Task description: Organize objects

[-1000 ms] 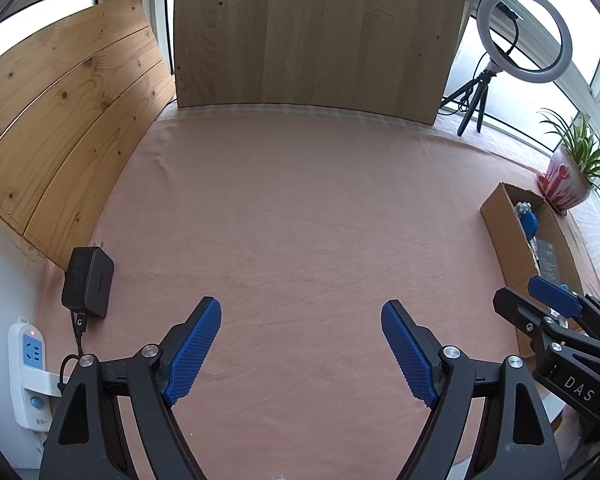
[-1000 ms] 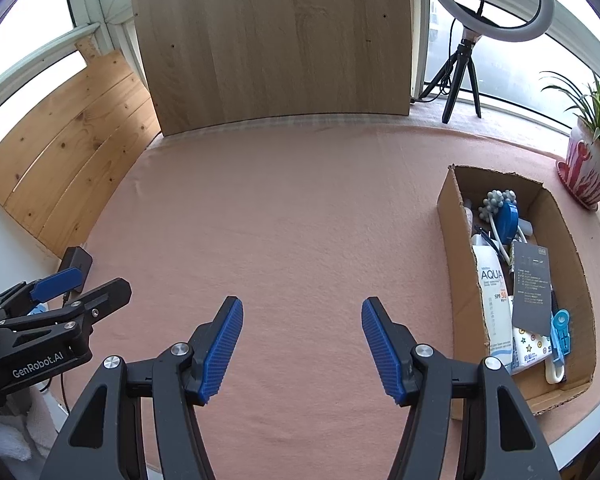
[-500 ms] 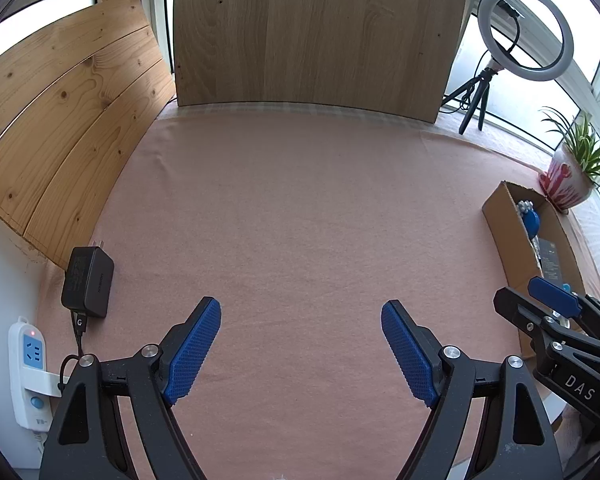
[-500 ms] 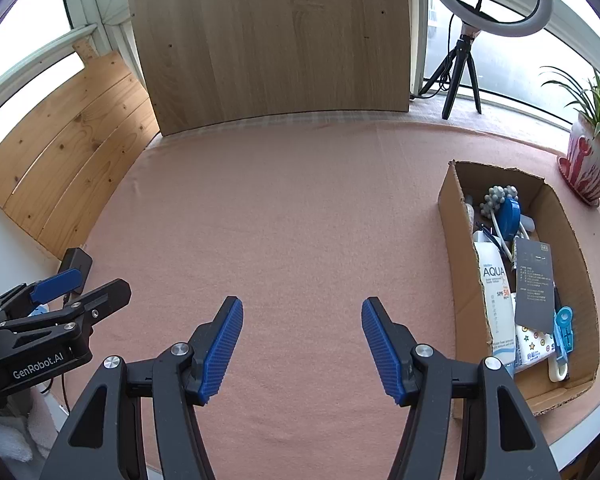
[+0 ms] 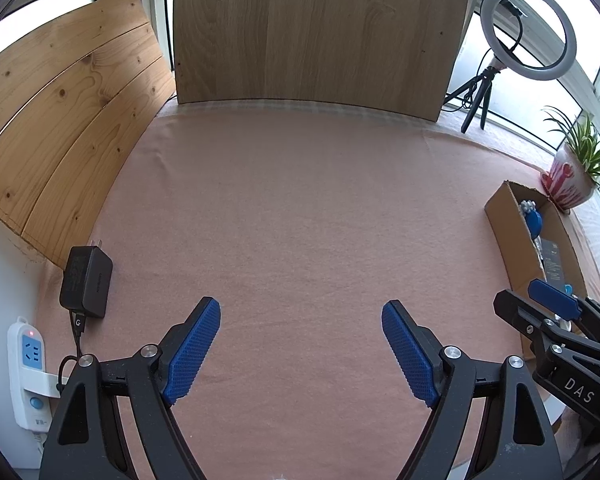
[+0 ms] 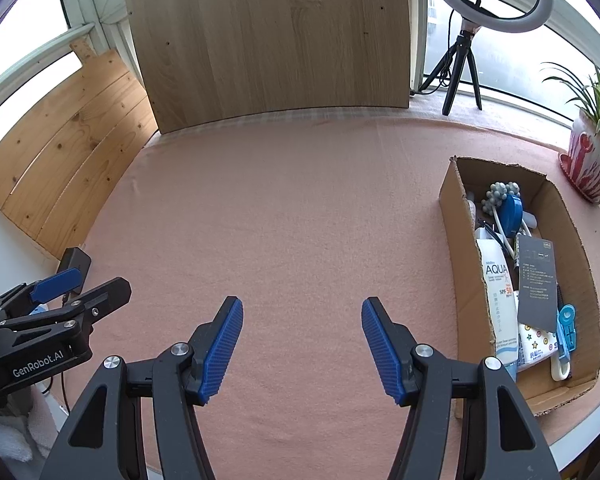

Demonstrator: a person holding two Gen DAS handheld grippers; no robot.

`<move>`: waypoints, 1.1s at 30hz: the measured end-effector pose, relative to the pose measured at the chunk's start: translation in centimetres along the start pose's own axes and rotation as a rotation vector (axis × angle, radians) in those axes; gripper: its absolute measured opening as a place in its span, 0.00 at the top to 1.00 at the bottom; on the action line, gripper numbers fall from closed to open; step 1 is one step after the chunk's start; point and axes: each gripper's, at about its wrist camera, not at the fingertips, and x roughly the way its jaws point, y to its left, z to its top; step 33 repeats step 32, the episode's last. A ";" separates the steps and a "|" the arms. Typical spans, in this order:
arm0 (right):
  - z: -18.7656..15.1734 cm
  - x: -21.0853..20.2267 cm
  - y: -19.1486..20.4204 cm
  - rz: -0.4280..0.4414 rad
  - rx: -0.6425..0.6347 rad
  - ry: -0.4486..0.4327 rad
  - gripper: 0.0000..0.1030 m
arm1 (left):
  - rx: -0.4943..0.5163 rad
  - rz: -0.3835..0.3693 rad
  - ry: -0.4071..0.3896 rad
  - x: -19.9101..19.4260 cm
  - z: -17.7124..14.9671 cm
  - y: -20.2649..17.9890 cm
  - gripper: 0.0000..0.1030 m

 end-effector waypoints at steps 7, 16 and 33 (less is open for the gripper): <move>0.0 0.1 -0.1 0.002 -0.001 0.001 0.44 | 0.002 0.000 0.005 0.3 0.1 0.1 0.17; -0.1 0.4 -0.2 0.005 -0.001 0.007 0.44 | 0.000 0.001 0.013 0.7 0.2 0.2 0.17; -0.3 1.4 -0.3 0.005 -0.002 0.021 0.44 | 0.010 0.002 0.044 2.8 -0.2 0.7 0.05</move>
